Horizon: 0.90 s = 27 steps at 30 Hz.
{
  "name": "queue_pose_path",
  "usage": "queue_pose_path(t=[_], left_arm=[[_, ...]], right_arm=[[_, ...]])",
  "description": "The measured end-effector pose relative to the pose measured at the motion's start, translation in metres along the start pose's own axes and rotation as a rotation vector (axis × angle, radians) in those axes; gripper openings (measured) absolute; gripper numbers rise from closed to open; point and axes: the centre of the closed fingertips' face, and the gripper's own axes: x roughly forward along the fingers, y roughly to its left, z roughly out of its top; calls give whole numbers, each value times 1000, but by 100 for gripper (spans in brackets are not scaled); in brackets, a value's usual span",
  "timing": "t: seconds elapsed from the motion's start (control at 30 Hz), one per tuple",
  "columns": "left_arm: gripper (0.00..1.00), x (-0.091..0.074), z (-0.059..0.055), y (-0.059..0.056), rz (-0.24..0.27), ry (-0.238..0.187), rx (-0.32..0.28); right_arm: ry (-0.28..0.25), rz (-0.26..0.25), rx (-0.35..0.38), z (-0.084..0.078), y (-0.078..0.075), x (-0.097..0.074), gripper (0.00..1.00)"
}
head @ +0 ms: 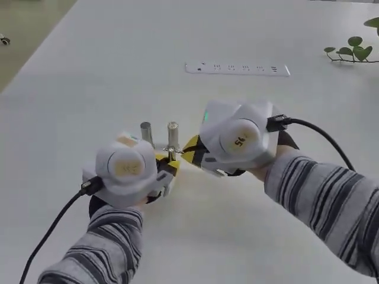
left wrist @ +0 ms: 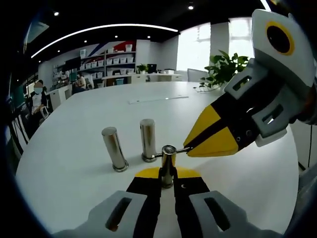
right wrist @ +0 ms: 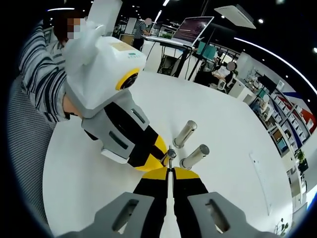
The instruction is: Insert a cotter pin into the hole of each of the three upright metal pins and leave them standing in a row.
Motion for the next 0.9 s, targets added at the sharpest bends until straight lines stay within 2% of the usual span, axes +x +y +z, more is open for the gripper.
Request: queue_pose_path(t=[0.4,0.53,0.77,0.87,0.9], left_arm=[[5,0,-1,-1,27,-2,-18],[5,1,-1,-1,33,-3,-18],[5,1,-1,-1,43,-6,-21],[5,1,-1,-1,46,-8,-27],[5,1,-1,-1,46,-8,-27]], right_arm=[[14,11,-31,3,0,7,0],[12,11,-22,2,0,8,0],[1,-3,47,0,-2,8,3],[-13,-17,116,-3,-2,4,7],[-20,-24,161,-5,-3,2,8]])
